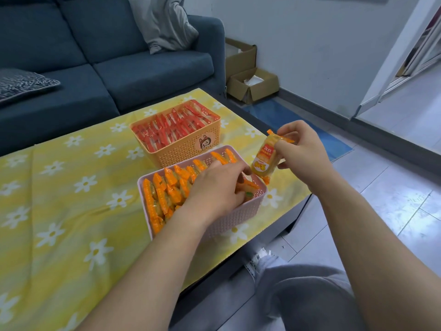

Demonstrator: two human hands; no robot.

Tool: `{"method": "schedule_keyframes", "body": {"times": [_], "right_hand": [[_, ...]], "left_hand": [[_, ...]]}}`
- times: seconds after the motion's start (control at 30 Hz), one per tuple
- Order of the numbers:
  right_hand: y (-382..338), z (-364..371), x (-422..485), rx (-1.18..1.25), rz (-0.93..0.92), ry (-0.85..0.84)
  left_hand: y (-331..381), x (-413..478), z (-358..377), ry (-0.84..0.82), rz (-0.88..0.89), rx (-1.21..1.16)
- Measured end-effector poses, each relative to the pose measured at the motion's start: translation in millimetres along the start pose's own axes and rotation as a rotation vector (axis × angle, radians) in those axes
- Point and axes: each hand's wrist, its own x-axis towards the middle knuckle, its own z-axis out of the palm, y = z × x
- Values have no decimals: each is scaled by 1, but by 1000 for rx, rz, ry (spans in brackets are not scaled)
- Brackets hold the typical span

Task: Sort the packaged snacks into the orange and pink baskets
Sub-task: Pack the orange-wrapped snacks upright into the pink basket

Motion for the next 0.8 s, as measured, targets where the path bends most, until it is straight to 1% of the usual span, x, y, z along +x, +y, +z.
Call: {"method": "schedule_keyframes", "body": {"times": [0.07, 0.13, 0.27, 0.37, 0.47, 0.57, 0.67, 0.73, 0.8], "right_hand": [[-1, 0, -1, 14, -24, -34], [-1, 2, -1, -35, -94, -89], [2, 5, -1, -182, -236, -187], [2, 5, 0, -217, -275, -233], [-1, 3, -1, -361, -303, -246], [-5, 11, -6, -572, -308, -374], [-7, 22, -12, -768, -264, -528], [-10, 25, -14, -735, -223, -545], [-10, 26, -15, -596, -150, -534]], "left_hand": [[-2, 0, 2, -16, 30, 97], [-4, 0, 2, -45, 41, 153], [-7, -2, -5, -43, 57, 161], [-9, -2, -12, -40, 63, 181], [-10, -2, -14, -23, 60, 192], [-13, -1, -9, -64, 29, 157], [-15, -1, -6, -100, -13, 90], [-15, -1, -6, -95, -55, 34], [-15, 0, -9, -84, -113, -61]]}}
